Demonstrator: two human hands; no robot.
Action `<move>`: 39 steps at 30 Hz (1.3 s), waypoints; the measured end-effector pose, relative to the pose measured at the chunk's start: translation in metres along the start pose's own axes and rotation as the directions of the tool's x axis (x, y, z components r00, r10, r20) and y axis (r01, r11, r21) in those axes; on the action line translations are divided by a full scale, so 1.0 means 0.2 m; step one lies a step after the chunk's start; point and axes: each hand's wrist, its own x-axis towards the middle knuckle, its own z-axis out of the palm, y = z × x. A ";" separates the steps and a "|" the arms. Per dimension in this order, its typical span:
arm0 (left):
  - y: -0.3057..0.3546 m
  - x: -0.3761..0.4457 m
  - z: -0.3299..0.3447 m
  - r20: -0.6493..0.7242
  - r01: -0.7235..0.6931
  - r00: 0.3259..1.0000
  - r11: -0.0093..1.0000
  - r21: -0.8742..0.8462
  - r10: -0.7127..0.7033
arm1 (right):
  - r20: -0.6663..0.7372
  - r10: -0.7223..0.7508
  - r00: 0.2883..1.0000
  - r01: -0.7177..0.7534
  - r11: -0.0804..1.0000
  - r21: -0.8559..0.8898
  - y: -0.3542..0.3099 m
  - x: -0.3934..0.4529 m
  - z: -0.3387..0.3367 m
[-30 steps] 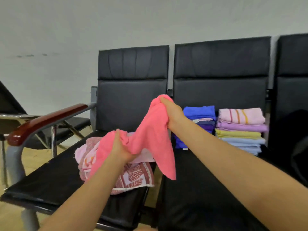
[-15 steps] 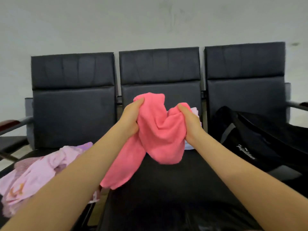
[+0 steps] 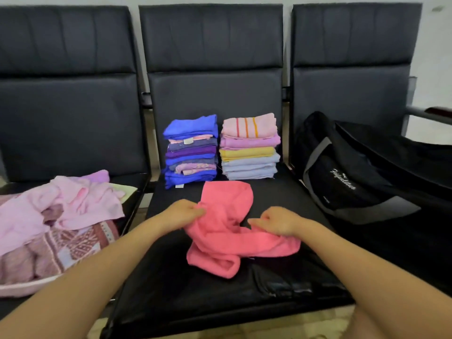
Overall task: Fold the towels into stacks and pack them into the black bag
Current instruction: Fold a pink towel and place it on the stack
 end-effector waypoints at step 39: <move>-0.10 0.06 -0.06 0.122 0.112 0.992 0.248 -0.962 0.022 | 0.001 -0.012 1.000 0.010 0.888 0.460 -0.31 0.34 0.30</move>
